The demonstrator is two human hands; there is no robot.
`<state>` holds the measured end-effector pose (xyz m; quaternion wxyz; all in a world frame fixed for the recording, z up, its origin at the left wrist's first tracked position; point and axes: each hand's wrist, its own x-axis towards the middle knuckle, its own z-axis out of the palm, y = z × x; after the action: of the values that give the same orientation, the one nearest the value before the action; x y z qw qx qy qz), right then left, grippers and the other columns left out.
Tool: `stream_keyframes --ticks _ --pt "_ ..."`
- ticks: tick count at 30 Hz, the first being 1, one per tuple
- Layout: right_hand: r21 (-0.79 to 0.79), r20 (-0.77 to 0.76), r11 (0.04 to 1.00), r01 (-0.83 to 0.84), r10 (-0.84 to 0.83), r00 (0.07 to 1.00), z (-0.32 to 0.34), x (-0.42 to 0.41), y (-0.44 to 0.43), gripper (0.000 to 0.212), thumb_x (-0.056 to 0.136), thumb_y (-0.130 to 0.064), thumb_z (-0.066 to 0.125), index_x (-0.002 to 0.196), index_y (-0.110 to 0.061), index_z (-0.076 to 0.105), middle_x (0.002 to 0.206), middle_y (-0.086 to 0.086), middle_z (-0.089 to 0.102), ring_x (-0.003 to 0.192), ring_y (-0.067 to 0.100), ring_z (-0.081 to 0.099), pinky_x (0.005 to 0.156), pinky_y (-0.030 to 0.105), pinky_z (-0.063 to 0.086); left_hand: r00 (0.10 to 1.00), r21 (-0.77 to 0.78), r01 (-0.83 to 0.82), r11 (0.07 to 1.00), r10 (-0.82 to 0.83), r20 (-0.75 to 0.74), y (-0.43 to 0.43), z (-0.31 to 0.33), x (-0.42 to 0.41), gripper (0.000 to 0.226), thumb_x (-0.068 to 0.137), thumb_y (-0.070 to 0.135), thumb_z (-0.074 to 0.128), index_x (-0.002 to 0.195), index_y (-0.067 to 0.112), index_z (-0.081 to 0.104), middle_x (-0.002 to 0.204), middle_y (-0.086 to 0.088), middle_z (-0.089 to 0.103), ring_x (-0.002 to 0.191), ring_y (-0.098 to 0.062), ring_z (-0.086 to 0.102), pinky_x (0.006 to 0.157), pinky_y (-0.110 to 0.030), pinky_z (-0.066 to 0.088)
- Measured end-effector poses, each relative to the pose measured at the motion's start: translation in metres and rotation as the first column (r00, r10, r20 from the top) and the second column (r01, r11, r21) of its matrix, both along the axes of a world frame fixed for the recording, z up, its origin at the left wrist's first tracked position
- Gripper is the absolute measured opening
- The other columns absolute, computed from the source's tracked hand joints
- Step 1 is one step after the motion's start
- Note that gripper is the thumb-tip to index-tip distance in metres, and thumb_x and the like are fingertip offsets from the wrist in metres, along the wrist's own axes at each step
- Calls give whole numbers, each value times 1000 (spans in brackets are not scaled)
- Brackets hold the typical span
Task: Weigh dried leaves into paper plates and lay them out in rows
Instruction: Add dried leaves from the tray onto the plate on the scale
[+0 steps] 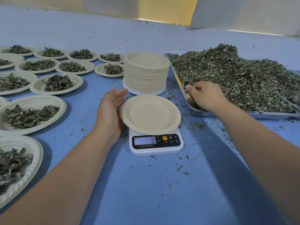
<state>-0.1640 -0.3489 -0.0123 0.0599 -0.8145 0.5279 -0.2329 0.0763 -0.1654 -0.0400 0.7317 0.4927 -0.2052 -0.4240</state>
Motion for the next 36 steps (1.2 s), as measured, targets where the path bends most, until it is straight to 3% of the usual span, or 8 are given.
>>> stream_keyframes --ticks 4,9,13,16,23,31,33,36 --pt "-103 135 991 81 -67 989 6 -1 -5 41 99 -55 52 74 -23 61 58 0 61 50 17 55 49 22 38 999 3 9 1000 -9 41 0 -3 -1 36 106 38 44 110 18 73 124 7 72 126 -10 58 114 -39 41" --pt "-30 -24 1000 10 -11 1000 -4 1 -4 35 100 -45 55 79 -19 65 69 4 66 55 21 58 55 32 50 999 3 11 1000 -11 52 -1 -4 -1 35 106 37 44 108 18 74 124 5 72 128 -12 58 111 -37 43" --pt "-124 113 990 64 -50 992 1 -2 -10 32 99 -44 54 78 -23 65 63 -1 64 53 17 58 49 23 43 999 5 18 1000 -18 40 -1 -4 -1 35 106 37 45 106 18 75 125 5 72 128 -12 58 108 -36 46" --pt "-52 3 998 26 -26 1000 -2 0 -10 31 99 -41 55 78 -21 66 69 2 67 58 18 59 52 24 45 998 10 34 999 -34 44 -2 -4 0 32 101 41 51 109 21 75 127 7 70 127 -9 58 103 -34 48" --pt "-212 133 977 -33 62 989 31 15 11 29 101 -39 52 86 -20 69 69 -3 66 62 19 64 60 35 56 987 65 77 995 -85 136 -3 -5 -5 17 101 49 51 112 50 65 105 27 47 61 22 60 61 -20 53" --pt "-343 278 910 -231 334 901 67 79 82 26 95 -40 55 86 -21 71 78 -9 68 74 9 59 68 23 44 976 97 76 992 -94 197 -7 -8 -4 18 102 50 48 114 51 61 103 29 49 83 14 62 85 -30 49" --pt "-284 219 896 -342 408 886 52 92 101 24 96 -40 56 89 -22 71 78 -10 69 76 9 61 75 32 49 973 87 74 993 -91 211 -7 -8 -4 21 103 49 46 117 47 62 106 26 51 76 18 64 81 -29 49" --pt "-140 -40 878 -458 457 888 26 96 116 34 99 -55 47 109 -28 66 92 -11 72 89 13 62 75 34 51 975 68 97 993 -109 196 -7 -9 -1 30 102 46 49 126 37 65 122 13 65 110 -2 68 102 -39 51"
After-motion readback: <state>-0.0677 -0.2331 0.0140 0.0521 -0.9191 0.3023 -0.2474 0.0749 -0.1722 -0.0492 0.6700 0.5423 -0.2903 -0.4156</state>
